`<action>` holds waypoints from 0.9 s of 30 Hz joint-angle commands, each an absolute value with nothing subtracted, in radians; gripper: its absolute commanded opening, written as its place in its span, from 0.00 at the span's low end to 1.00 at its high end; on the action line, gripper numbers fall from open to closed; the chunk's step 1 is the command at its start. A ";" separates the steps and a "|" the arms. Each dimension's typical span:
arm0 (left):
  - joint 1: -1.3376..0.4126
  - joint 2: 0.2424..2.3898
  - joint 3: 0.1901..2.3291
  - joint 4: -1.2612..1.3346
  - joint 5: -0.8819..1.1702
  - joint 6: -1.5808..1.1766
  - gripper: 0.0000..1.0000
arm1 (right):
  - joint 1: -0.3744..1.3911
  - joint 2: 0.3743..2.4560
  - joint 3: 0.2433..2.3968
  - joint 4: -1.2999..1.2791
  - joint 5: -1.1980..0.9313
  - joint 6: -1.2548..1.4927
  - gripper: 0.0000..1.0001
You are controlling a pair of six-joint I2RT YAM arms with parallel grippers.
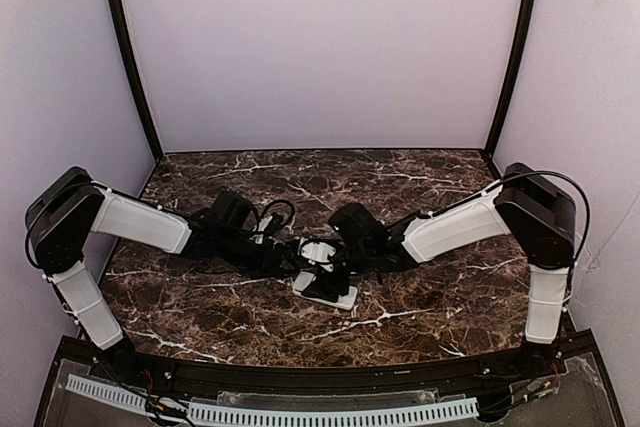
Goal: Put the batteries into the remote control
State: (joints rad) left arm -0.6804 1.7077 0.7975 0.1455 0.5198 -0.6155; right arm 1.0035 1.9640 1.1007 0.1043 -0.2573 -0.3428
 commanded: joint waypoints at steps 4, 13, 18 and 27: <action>-0.675 1.724 0.776 0.161 0.529 -0.630 0.54 | 1.019 2.000 1.146 0.082 -0.230 -0.348 0.75; -0.675 1.726 0.774 0.165 0.522 -0.637 0.53 | 1.027 2.018 1.157 0.071 -0.189 -0.334 0.71; -0.674 1.724 0.773 0.166 0.521 -0.640 0.53 | 1.031 2.018 1.151 0.065 -0.177 -0.331 0.70; -0.675 1.731 0.775 0.170 0.526 -0.637 0.52 | 1.033 2.018 1.148 0.066 -0.170 -0.329 0.63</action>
